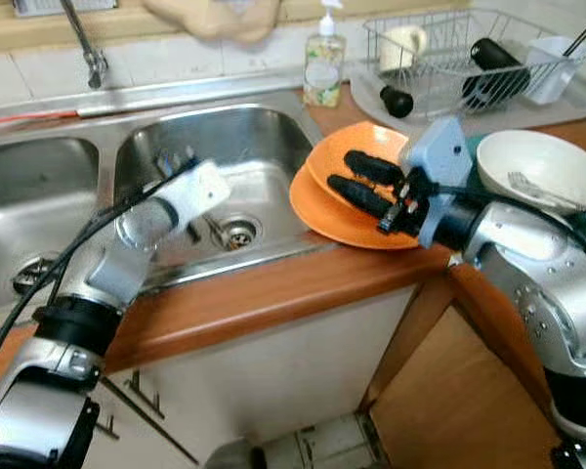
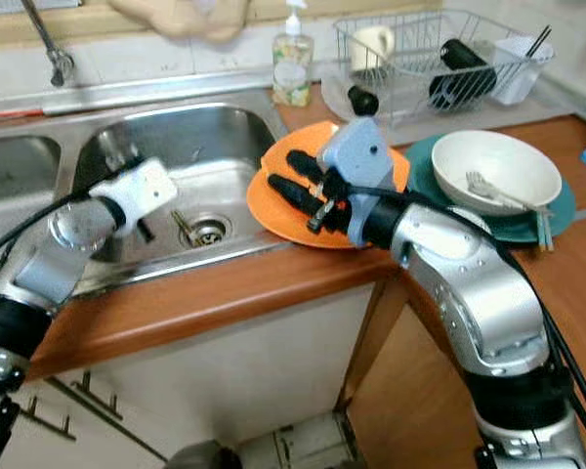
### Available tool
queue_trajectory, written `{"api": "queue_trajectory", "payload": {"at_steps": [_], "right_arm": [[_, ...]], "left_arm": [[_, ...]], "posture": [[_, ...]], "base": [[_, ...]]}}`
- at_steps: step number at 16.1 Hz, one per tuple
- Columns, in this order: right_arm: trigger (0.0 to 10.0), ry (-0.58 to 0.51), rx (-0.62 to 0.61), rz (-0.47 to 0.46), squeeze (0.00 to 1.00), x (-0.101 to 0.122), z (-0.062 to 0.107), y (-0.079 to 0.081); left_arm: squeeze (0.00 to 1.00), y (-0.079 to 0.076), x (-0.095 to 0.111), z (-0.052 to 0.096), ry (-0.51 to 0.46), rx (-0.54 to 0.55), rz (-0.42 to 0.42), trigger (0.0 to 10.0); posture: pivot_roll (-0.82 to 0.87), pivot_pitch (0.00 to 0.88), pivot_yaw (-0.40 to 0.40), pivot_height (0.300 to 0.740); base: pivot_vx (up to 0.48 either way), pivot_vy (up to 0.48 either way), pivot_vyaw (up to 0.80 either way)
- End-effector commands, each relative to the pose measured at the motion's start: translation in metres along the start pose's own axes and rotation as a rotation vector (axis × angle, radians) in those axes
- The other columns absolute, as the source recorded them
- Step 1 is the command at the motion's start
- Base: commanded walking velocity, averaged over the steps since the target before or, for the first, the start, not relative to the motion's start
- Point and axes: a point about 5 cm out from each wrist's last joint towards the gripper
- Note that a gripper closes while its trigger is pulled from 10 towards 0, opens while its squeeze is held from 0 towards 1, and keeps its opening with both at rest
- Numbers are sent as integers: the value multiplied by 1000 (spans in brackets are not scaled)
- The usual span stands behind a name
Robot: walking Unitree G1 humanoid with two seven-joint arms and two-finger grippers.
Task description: Kitchen organization
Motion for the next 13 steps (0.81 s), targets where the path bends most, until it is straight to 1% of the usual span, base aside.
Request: {"api": "queue_trajectory", "payload": {"at_steps": [1, 2, 3, 5, 6, 7, 10, 11, 12, 13], "right_arm": [[10000, 14, 15, 12, 0, 0, 0, 3], [10000, 18, 16, 12, 0, 0, 0, 3], [10000, 22, 17, 13, 0, 0, 1, 3], [10000, 27, 18, 15, 0, 0, 2, 3], [10000, 30, 19, 16, 0, 0, 2, 3], [10000, 32, 19, 17, 0, 0, 3, 3], [10000, 37, 15, 16, 0, -1, 3, 2], [10000, 36, 12, 16, 0, -1, 3, 2], [10000, 34, 8, 16, 0, -1, 3, 1], [10000, 31, -8, 18, 0, -1, 3, -1]], "left_arm": [[0, -9, -4, -4, 38, -81, 8, 10000], [0, -18, -8, -6, 71, -152, 29, 10000], [0, -23, -11, -8, 92, -182, 42, 10000], [0, -25, -13, -11, 119, -204, 63, 10000], [769, -26, -14, -12, 123, -220, 80, 10000], [1000, -25, -14, -14, 128, -229, 87, 10000], [1000, -25, -13, -16, 128, -257, 105, 10000], [1000, -24, -12, -16, 121, -239, 101, 10000], [1000, -21, -9, -17, 91, -210, 129, 10000], [1000, -15, -4, -18, 60, -168, 188, 10000]], "posture": [[-43, 0, 60, 716], [-43, 0, 60, 716], [-47, 0, 61, 716], [-47, 0, 61, 716], [-47, 0, 61, 716], [-47, 0, 61, 716], [-46, 0, 61, 716], [-46, 0, 60, 716], [-45, 0, 59, 716], [-45, 0, 59, 716]], "base": [[0, 0, 0], [0, 0, 0], [0, 0, 0], [0, 0, 0], [0, 0, 0], [0, 0, 0], [0, 0, 0], [0, 0, 0], [0, 0, 0], [0, 0, 0]]}}
Point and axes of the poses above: a point about 5 cm out from each wrist's last joint towards the gripper, its own z axis pointing back from the gripper into the wrist, its own x axis along the axis of the wrist's last joint, y = z × x, and after that the axes turned 14 degrees about -z, right-handed
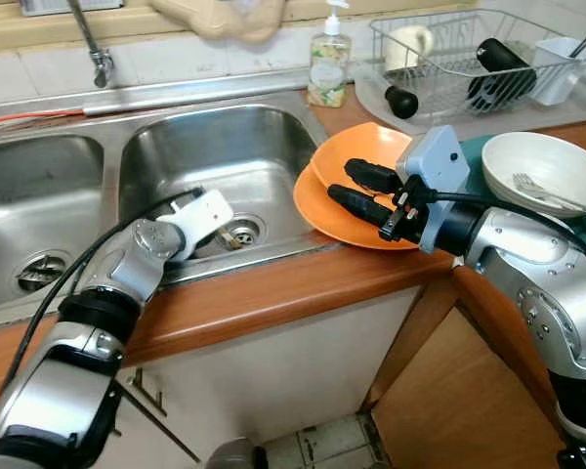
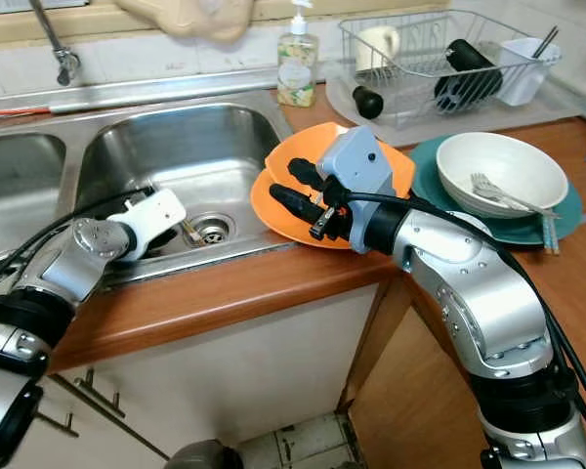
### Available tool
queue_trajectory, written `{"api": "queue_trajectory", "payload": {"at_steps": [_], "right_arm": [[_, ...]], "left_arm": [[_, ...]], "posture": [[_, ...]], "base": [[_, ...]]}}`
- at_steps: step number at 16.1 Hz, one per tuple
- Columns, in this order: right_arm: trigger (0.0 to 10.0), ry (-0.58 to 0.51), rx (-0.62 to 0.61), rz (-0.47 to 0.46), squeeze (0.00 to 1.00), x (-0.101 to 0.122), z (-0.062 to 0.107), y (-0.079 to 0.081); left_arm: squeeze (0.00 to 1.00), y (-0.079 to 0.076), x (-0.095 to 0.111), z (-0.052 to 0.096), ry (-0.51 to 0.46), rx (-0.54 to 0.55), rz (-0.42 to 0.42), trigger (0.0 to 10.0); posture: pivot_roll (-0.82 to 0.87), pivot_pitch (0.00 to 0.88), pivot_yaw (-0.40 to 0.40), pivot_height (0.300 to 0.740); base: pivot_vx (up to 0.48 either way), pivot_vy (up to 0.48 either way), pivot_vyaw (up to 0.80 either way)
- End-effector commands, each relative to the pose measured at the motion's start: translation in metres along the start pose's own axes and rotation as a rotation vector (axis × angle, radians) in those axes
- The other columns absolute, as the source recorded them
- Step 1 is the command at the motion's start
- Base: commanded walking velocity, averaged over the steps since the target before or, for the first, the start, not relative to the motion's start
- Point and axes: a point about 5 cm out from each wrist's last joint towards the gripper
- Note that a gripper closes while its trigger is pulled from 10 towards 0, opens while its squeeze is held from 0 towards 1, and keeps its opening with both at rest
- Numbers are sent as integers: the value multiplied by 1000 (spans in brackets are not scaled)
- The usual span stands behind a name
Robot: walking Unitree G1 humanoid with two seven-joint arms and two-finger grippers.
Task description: Kitchen organization
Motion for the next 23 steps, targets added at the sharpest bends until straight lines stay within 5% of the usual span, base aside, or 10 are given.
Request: {"api": "queue_trajectory", "payload": {"at_steps": [1, 6, 7, 9, 12, 18, 22, 23], "right_arm": [[10000, 0, -29, 15, 0, 2, 2, -2], [10000, -28, -182, -66, 0, -1, 9, -19], [10000, -59, -226, -55, 0, 1, 12, -21], [10000, -109, -314, -107, 0, -1, 20, -28], [10000, -111, -364, -135, 0, -4, 24, -28], [10000, -136, -478, -168, 0, -12, 36, -35], [10000, -151, -504, -197, 0, -16, 41, -38], [10000, -141, -497, -209, 757, -18, 43, -38]], "left_arm": [[1000, 16, 12, 4, -64, 66, 41, 10000], [988, 40, 39, 27, -396, 324, 370, 10000], [0, 39, 44, 31, -455, 283, 422, 10000], [0, 31, 61, 45, -567, 238, 449, 10000], [0, 24, 69, 59, -603, 220, 462, 10000], [0, 12, 62, 82, -619, 214, 476, 10000], [0, -3, 61, 87, -591, 119, 415, 10000], [0, -8, 63, 88, -592, 99, 397, 10000]], "posture": [[-44, 0, 58, 716], [-37, 0, 73, 716], [-31, 0, 76, 716], [-17, 0, 70, 716], [-12, 0, 65, 716], [-4, 0, 46, 716], [-4, 0, 40, 716], [-3, 0, 36, 716]], "base": [[0, 0, 0], [0, 0, 0], [0, 0, 0], [0, 0, 0], [0, 0, 0], [0, 0, 0], [0, 0, 0], [0, 0, 0]]}}
Point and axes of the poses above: a point about 5 cm out from each wrist's last joint towards the gripper, its own z axis pointing back from the gripper into the wrist, its own x axis along the axis of the wrist's last joint, y = z × x, and after that the axes turned 14 degrees about -z, right-handed
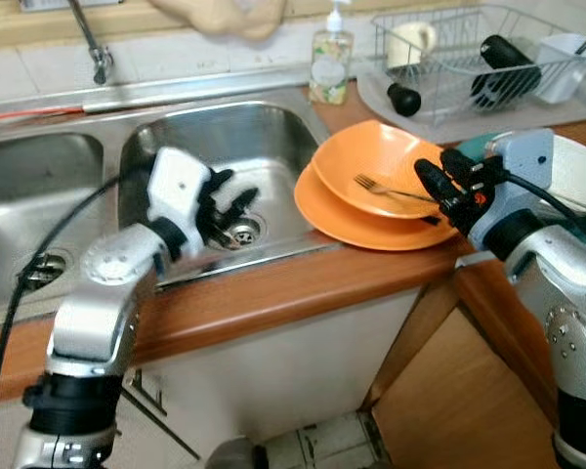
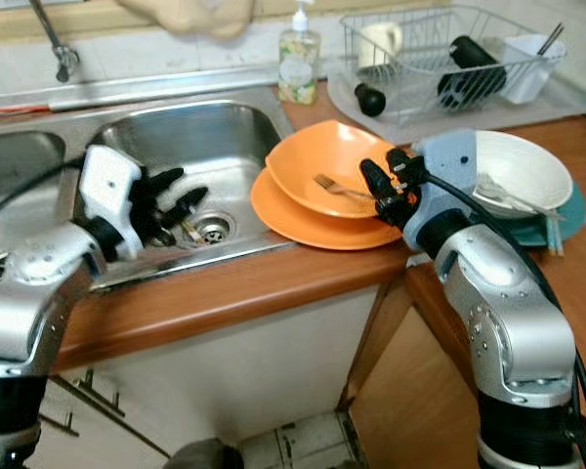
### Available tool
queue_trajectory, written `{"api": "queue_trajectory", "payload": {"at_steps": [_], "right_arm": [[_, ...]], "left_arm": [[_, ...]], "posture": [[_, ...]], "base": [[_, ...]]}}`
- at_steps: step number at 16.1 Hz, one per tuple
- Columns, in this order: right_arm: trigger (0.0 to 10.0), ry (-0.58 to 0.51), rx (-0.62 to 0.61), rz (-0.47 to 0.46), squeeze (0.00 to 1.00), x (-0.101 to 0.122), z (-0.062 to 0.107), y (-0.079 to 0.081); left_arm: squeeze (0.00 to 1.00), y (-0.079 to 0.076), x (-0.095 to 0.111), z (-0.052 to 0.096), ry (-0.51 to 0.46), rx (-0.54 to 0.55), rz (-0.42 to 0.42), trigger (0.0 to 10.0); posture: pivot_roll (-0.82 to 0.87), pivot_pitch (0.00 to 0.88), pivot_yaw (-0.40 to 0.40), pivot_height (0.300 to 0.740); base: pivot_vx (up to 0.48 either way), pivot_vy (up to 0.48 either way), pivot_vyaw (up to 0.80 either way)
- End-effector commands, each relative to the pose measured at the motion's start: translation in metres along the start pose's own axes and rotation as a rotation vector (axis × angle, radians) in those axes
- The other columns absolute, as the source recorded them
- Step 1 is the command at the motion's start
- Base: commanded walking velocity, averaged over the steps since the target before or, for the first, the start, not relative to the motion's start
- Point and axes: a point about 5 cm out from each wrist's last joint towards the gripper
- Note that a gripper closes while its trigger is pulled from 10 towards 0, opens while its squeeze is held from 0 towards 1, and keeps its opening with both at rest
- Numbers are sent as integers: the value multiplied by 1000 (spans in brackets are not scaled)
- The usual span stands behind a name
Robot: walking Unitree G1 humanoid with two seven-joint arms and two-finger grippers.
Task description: Kitchen organization
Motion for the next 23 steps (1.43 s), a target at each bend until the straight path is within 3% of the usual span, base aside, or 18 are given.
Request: {"api": "queue_trajectory", "payload": {"at_steps": [1, 5, 6, 7, 9, 10, 11, 14, 15, 23], "right_arm": [[10000, 4, 5, -5, 1000, 0, 4, -2], [10000, 16, 64, -28, 1000, 2, 12, -5], [10000, 19, 65, -28, 1000, 2, 13, -8], [10000, 17, 62, -27, 1000, 3, 14, -10], [10000, 12, 90, -43, 1000, 4, 16, -10], [10000, 20, 92, -36, 1000, 3, 17, -11], [10000, 24, 90, -35, 1000, 2, 17, -11], [10000, 35, 106, -32, 984, 0, 17, -9], [10000, 40, 108, -19, 0, -1, 16, -9], [10000, 30, 131, -24, 0, -3, 23, -10]], "left_arm": [[0, -5, 2, 1, 7, -27, -23, 10000], [0, -8, 1, 7, 16, -64, -16, 10000], [722, -8, 2, 7, 20, -74, 1, 10000], [1000, -9, 3, 7, 21, -93, 15, 10000], [1000, -12, 2, 6, 23, -98, 1, 10000], [129, -13, 1, 4, 34, -105, -23, 10000], [0, -14, 1, 4, 39, -113, -28, 10000], [0, -13, 1, 5, 48, -107, -24, 10000], [0, -13, -1, 5, 59, -108, -30, 10000], [0, -13, -2, 4, 79, -148, -47, 10000]], "posture": [[-7, 0, 34, 716], [-9, 0, 31, 716], [-12, 0, 32, 716], [-18, 0, 34, 716], [-23, 0, 32, 716], [-24, 0, 31, 716], [-23, 0, 29, 716], [-17, 0, 30, 716], [-17, 0, 30, 716], [-13, 0, 72, 716]], "base": [[0, 0, 0], [0, 0, 0], [0, 0, 0], [0, 0, 0], [0, 0, 0], [0, 0, 0], [0, 0, 0], [0, 0, 0], [0, 0, 0], [0, 0, 0]]}}
Point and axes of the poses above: a point about 5 cm out from each wrist's last joint towards the gripper, its own z axis pointing back from the gripper into the wrist, its own x axis along the axis of the wrist's last joint, y = z × x, and after that the axes turned 14 degrees about -z, right-handed
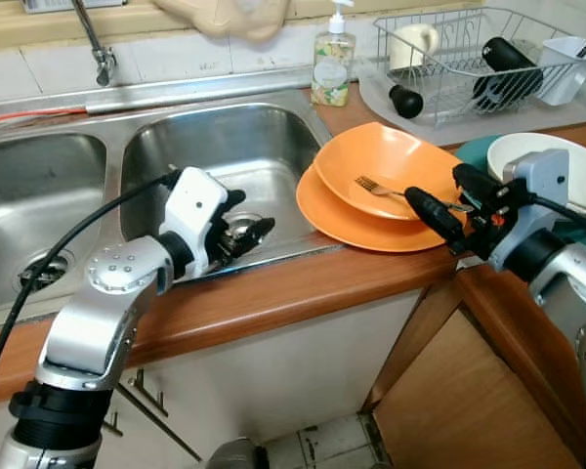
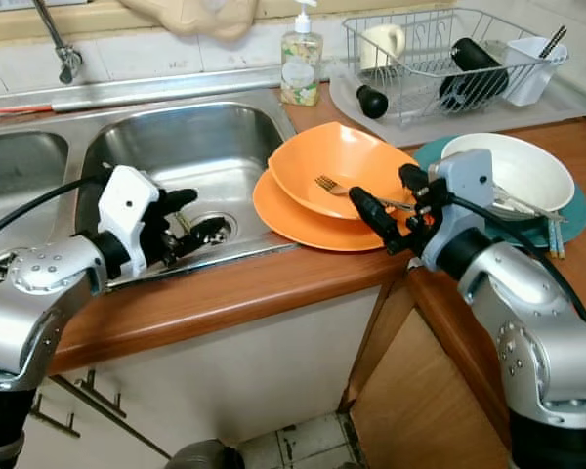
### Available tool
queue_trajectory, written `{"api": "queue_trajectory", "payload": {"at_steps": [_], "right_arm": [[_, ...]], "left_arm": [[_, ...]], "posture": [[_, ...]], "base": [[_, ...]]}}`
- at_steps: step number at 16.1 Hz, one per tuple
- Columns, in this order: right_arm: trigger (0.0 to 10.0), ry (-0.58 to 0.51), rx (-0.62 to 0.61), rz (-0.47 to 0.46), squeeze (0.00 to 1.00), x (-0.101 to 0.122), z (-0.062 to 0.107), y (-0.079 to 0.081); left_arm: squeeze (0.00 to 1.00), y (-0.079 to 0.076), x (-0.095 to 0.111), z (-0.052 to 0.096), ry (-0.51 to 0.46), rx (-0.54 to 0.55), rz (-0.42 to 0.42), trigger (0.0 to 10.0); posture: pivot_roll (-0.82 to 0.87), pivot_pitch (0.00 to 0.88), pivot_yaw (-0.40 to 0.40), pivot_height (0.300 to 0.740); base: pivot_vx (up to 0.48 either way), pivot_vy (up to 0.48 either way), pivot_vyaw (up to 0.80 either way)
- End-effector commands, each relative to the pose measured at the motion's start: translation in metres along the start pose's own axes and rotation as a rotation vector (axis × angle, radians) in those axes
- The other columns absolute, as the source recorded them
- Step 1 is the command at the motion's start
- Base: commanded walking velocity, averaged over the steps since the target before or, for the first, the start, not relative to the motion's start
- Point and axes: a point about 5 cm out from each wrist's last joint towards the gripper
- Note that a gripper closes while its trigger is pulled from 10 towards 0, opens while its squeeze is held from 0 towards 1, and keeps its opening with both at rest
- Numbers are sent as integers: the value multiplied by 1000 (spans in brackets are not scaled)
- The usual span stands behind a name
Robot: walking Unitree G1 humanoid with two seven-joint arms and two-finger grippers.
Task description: Kitchen organization
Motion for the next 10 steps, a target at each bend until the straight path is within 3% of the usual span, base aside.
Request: {"api": "queue_trajectory", "payload": {"at_steps": [1, 10], "right_arm": [[10000, -34, 18, 14, 0, 7, 2, 4], [10000, -18, 25, 5, 0, 1, 5, 5]], "left_arm": [[0, 0, 2, -1, 1, -19, -18, 10000], [0, 0, 4, -4, -19, -27, 6, 10000]], "posture": [[-13, 0, 72, 716], [-14, 0, 75, 716]], "base": [[0, 0, 0], [0, 0, 0]]}}
Point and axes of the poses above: a point about 5 cm out from each wrist's last joint towards the gripper, its own z axis pointing back from the gripper into the wrist, its own x axis along the axis of the wrist's last joint, y = z × x, and after that the axes turned 14 degrees about -z, right-handed
